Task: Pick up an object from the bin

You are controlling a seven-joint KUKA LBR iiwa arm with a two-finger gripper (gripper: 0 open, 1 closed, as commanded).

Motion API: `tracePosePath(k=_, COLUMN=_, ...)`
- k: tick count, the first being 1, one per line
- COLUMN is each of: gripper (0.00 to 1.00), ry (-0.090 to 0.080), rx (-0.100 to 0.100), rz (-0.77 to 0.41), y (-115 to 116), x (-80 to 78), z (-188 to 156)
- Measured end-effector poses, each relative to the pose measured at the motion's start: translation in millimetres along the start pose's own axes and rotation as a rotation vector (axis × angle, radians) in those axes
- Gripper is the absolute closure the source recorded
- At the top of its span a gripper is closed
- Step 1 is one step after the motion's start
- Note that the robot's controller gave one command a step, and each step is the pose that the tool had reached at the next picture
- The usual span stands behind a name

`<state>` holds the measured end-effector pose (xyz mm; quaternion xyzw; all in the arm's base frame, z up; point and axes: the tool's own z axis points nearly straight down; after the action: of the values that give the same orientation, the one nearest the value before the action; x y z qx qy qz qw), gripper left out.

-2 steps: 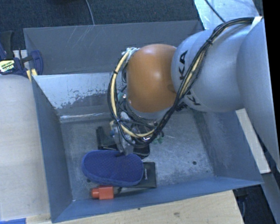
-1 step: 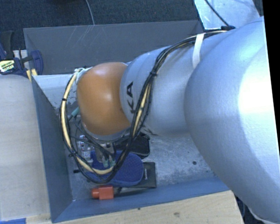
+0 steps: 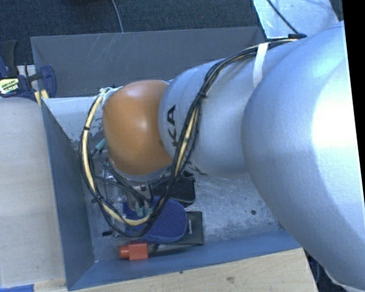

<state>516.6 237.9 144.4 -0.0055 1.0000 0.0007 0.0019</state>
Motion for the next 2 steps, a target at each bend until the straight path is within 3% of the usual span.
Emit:
tracePosePath(k=1, gripper=0.00, ry=-0.004, rx=-0.003, rz=-0.239, y=-33.9, x=21.2, z=72.7)
tracePosePath(k=2, gripper=1.00, ry=-0.010, rx=-0.005, rz=-0.238, y=-32.6, x=19.1, z=69.8)
